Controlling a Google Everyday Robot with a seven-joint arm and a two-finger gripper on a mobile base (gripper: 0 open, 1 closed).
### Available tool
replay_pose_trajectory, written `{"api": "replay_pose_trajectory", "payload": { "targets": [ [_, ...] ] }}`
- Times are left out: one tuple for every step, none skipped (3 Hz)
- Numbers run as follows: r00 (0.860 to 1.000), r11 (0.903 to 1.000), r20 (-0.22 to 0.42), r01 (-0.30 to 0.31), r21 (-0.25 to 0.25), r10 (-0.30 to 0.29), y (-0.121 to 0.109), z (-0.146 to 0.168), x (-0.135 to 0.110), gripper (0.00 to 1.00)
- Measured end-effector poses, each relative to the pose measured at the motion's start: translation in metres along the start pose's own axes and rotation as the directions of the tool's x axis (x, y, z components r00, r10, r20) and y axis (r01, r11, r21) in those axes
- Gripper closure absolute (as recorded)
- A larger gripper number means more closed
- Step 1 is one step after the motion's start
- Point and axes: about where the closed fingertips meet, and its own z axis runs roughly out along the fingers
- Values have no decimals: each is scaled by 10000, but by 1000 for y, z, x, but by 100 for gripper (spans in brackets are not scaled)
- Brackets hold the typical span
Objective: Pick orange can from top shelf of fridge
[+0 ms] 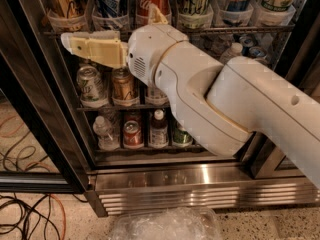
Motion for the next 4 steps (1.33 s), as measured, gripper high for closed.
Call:
{"api": "replay_pose_trajectory", "payload": {
  "targets": [
    [9997,9996,-67,253,156,-252,2,3,-2,0],
    [9976,9967,-195,675,459,-667,11,8,-1,0],
    [9951,9946,-445,903,506,-881,31,18,14,0],
    [9954,9951,-345,911,382,-898,60,35,37,0]
  ]
}}
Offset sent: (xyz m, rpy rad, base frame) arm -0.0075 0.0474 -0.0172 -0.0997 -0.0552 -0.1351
